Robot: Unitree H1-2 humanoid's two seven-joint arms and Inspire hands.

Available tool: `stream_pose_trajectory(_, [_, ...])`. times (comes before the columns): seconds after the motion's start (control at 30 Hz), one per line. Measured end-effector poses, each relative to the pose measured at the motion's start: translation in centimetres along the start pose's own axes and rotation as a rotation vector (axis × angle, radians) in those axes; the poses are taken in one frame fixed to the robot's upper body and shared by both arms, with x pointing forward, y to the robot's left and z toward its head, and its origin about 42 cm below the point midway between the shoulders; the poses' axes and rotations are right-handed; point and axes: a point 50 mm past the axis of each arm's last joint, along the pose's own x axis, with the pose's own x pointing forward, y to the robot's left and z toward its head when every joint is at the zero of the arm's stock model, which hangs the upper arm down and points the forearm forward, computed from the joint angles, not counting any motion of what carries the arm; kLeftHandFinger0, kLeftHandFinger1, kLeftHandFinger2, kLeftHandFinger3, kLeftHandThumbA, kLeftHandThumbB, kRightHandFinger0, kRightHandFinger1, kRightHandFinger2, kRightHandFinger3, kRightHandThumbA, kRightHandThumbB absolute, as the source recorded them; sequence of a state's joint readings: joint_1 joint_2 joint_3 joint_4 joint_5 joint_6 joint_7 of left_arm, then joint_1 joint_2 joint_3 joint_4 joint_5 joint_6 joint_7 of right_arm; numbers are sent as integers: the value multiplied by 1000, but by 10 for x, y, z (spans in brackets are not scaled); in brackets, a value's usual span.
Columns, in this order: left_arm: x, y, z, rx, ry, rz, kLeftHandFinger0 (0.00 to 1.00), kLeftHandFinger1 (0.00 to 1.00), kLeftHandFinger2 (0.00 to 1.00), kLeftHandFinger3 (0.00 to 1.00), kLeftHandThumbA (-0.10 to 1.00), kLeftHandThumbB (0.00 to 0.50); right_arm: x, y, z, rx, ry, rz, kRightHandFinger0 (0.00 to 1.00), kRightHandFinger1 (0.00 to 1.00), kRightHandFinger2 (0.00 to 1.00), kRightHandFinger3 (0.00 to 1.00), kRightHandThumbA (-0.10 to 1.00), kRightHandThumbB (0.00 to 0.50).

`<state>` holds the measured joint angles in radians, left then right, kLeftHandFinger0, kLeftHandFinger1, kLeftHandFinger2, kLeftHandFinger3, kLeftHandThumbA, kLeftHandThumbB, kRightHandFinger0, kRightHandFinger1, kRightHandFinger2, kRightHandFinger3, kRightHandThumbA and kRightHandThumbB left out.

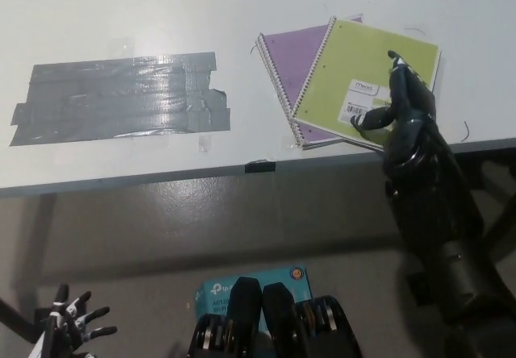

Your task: The robot uses its right hand to align two notebooks stacked together until they are fully overlapped

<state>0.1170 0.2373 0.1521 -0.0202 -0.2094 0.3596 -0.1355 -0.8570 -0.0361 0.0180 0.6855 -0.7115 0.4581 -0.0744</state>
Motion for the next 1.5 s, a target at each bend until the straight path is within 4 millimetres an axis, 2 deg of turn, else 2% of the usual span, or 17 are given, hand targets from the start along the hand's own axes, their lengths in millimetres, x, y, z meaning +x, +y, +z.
stream_pose_trajectory(0.2, [1,-4,-1,6,-17,-36,688,735,870,1000,1000,469,0,4,-6,27,24,-8,1000,1000,1000,1000,1000,158])
stream_pose_trajectory(0.23, [1,-4,-1,6,-20,-39,700,725,852,1000,1000,468,0,5,-7,17,22,-6,1000,1000,1000,1000,1000,180])
stream_pose_trajectory(0.3, [1,-4,0,5,-25,-45,659,704,830,997,1000,460,-1,8,-7,-22,9,1,1000,1000,1000,1000,1000,207])
stream_pose_trajectory(0.4, [2,-5,1,5,-39,-50,588,662,766,977,1000,418,-4,13,-13,-92,-12,26,1000,1000,1000,1000,1000,253])
stream_pose_trajectory(0.5, [3,-7,2,-2,-61,-47,627,685,783,1000,1000,427,-5,14,-21,-162,-29,51,1000,1000,1000,1000,1000,261])
stream_pose_trajectory(0.57, [3,-8,4,-5,-75,-47,621,682,780,1000,1000,424,-5,13,-25,-214,-49,70,1000,1000,1000,1000,1000,293])
stream_pose_trajectory(0.6, [4,-8,5,-5,-81,-47,617,676,777,1000,1000,449,-4,11,-28,-245,-57,81,1000,1000,1000,1000,1000,315])
stream_pose_trajectory(0.63, [4,-8,6,-5,-84,-47,616,674,776,1000,1000,450,-4,10,-31,-269,-64,88,1000,1000,1000,1000,1000,317])
stream_pose_trajectory(0.67, [4,-8,6,-4,-86,-47,633,672,777,1000,1000,450,-3,9,-34,-294,-68,98,1000,1000,1000,1000,1000,335])
stream_pose_trajectory(0.7, [4,-8,6,-5,-87,-47,596,648,767,1000,1000,435,-3,8,-36,-315,-75,107,1000,1000,1000,1000,1000,342])
stream_pose_trajectory(0.77, [5,-8,6,-6,-88,-46,570,634,758,1000,1000,420,-3,7,-40,-359,-90,123,1000,1000,1000,1000,1000,341])
stream_pose_trajectory(0.93, [7,-9,9,-14,-99,-45,535,639,754,1000,1000,475,-3,5,-46,-462,-136,162,1000,1000,1000,1000,1000,345])
stream_pose_trajectory(1.07, [9,-10,12,-16,-106,-47,570,665,793,1000,1000,495,-3,5,-50,-509,-162,180,1000,1000,1000,1000,1000,341])
stream_pose_trajectory(1.23, [9,-10,12,-21,-108,-53,601,684,804,1000,1000,500,-4,5,-51,-527,-179,191,1000,1000,1000,1000,1000,353])
stream_pose_trajectory(1.3, [9,-10,12,-21,-108,-53,613,680,805,1000,1000,500,-4,7,-52,-539,-192,196,1000,1000,1000,1000,1000,383])
stream_pose_trajectory(1.4, [9,-10,12,-22,-108,-54,564,679,809,1000,1000,500,-6,9,-53,-579,-217,205,1000,1000,1000,1000,1000,356])
stream_pose_trajectory(1.5, [9,-11,12,-25,-108,-55,568,669,795,1000,1000,500,-7,13,-53,-625,-249,214,1000,1000,1000,1000,1000,368])
